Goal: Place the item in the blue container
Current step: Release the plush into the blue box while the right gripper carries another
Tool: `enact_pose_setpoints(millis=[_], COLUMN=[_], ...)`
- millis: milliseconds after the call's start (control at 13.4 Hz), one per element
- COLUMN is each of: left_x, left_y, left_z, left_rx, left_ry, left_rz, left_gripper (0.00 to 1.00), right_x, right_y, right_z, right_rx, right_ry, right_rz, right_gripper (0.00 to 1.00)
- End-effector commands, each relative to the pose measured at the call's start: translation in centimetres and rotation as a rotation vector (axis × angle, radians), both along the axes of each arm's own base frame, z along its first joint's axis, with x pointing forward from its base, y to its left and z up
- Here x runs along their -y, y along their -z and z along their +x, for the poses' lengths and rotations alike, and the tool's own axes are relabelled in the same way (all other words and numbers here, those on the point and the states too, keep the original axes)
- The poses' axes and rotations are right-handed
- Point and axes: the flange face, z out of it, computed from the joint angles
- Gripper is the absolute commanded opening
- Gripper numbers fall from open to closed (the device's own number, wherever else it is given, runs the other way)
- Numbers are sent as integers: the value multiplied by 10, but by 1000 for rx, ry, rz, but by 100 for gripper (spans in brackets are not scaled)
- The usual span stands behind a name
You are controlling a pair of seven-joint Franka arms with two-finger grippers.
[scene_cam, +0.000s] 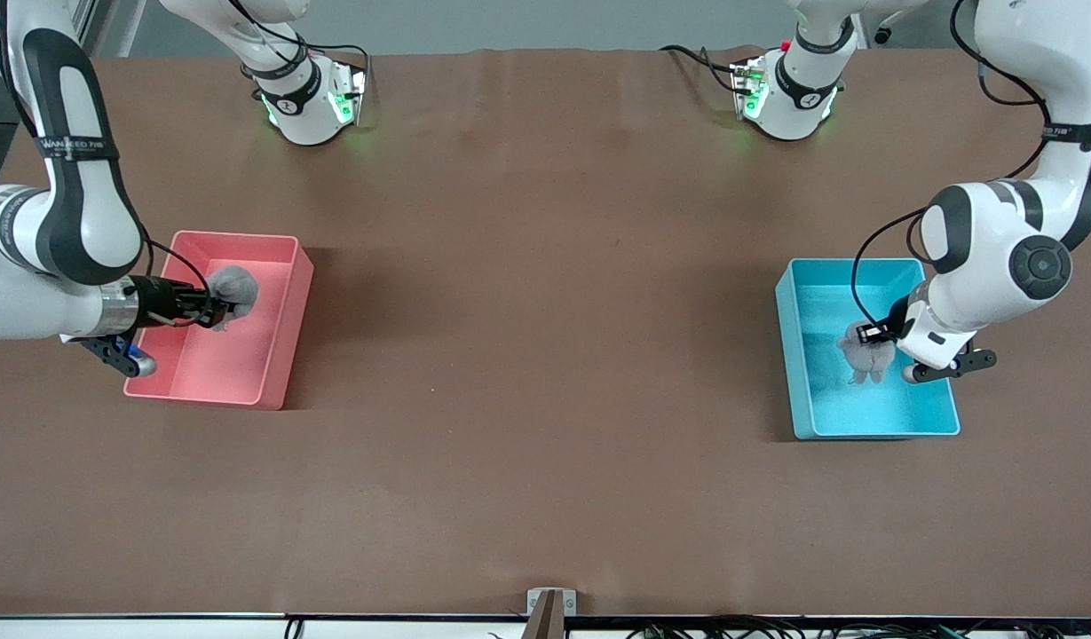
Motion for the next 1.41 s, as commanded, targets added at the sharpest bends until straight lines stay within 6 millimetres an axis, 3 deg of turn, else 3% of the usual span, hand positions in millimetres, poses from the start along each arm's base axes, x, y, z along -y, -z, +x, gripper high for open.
enact_pose_setpoints(millis=[0,372,447,521,596,894,1043,1340], left_x=[-10,-12,-12,-12,-10,-8,-5,25], left_y=[19,36,35,31,26,3,-14,-63], left_z=[6,2,3,4,4,4,2,-4], left_rx=[1,-22,-20,-17,-14,-9,-12,-41], left_ry=[10,26,27,29,30,32,38,84], left_rz=[15,27,27,27,27,29,29,22], left_gripper=[17,26,51,85,100,100,100,100], right_x=[-79,-216,-246,-277,-306,-420,-448,-493], right_y=[-12,6,13,25,38,102,122,137], right_z=[7,6,2,-3,-8,-39,-46,-68], right_rx=[-17,10,27,46,69,147,200,262], right_ry=[59,251,278,305,338,454,486,499], right_rz=[-65,-75,-92,-109,-122,-170,-205,-265], right_gripper=[1,1,1,1,1,1,1,3])
